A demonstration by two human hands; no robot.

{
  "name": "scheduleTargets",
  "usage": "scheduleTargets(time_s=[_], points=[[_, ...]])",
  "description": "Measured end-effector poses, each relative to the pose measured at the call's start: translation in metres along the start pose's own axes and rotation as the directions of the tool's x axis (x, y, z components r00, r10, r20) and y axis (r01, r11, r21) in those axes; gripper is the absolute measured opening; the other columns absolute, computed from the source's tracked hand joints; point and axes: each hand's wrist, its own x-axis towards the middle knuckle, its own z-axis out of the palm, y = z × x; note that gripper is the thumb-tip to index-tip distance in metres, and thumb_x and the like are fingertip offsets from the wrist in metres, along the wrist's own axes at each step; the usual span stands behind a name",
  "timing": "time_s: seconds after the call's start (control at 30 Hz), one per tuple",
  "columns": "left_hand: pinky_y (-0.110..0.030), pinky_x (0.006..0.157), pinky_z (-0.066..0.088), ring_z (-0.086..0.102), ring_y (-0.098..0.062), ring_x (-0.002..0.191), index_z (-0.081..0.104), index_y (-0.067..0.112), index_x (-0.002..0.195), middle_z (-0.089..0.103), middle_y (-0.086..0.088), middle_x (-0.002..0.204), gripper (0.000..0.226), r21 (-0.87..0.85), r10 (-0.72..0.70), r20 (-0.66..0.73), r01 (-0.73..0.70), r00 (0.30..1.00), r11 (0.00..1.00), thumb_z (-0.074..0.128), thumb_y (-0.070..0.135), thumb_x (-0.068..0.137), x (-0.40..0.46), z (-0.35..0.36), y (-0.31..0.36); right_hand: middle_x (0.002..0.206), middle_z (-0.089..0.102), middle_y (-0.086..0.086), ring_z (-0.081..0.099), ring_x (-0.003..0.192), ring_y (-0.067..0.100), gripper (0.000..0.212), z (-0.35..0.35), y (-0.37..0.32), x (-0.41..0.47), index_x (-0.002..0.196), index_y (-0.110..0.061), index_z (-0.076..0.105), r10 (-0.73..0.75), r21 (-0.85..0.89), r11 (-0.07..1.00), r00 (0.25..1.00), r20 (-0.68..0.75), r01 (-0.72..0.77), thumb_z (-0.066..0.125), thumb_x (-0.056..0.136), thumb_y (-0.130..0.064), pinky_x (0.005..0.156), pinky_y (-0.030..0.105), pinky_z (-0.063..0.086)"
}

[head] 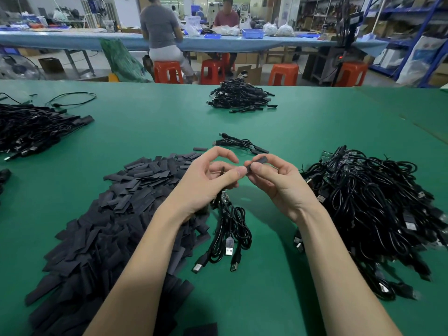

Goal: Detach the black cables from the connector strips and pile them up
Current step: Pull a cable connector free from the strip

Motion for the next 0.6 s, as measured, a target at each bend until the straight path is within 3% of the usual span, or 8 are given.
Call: scheduleTargets(time_s=[0.1, 0.27, 0.43, 0.6], points=[[-0.025, 0.083, 0.056, 0.071, -0.013, 0.081, 0.072, 0.019, 0.095, 0.075, -0.005, 0.085, 0.016, 0.134, 0.073, -0.041, -0.067, 0.996, 0.989, 0.082, 0.015, 0.083, 0.0006, -0.0003, -0.002, 0.093, 0.077, 0.013, 0.075, 0.081, 0.016, 0.014, -0.0028, -0.0015, 0.002, 0.084, -0.01, 0.073, 0.02, 0.038, 0.999, 0.997, -0.07, -0.018, 0.076, 0.072, -0.004, 0.073, 0.018, 0.058], [-0.027, 0.078, 0.058, 0.072, -0.015, 0.073, 0.077, 0.015, 0.089, 0.076, -0.002, 0.078, 0.009, 0.179, 0.12, -0.092, -0.102, 0.988, 0.979, 0.081, 0.01, 0.083, 0.0005, 0.0012, -0.0039, 0.093, 0.077, 0.014, 0.075, 0.082, 0.016, 0.014, -0.003, -0.003, 0.0034, 0.084, -0.009, 0.074, 0.04, 0.059, 0.998, 0.994, -0.1, -0.034, 0.078, 0.071, -0.004, 0.073, 0.018, 0.058], [-0.041, 0.077, 0.058, 0.072, -0.03, 0.074, 0.079, 0.019, 0.086, 0.076, -0.002, 0.076, 0.006, 0.25, 0.177, -0.097, -0.149, 0.979, 0.957, 0.082, 0.014, 0.083, -0.0005, 0.0026, -0.004, 0.094, 0.077, 0.015, 0.075, 0.082, 0.018, 0.016, -0.0012, -0.004, 0.0044, 0.086, -0.008, 0.076, 0.071, 0.057, 0.996, 0.995, -0.072, -0.067, 0.079, 0.071, -0.005, 0.073, 0.019, 0.058], [-0.043, 0.079, 0.06, 0.073, -0.023, 0.072, 0.08, 0.025, 0.086, 0.076, -0.001, 0.075, 0.008, 0.242, 0.194, -0.091, -0.168, 0.977, 0.956, 0.083, 0.02, 0.082, -0.0001, 0.0018, -0.0052, 0.094, 0.077, 0.013, 0.075, 0.081, 0.016, 0.012, 0.0018, -0.0024, 0.0041, 0.082, -0.01, 0.079, 0.073, 0.056, 0.996, 0.995, -0.065, -0.069, 0.079, 0.07, -0.008, 0.072, 0.017, 0.058]])
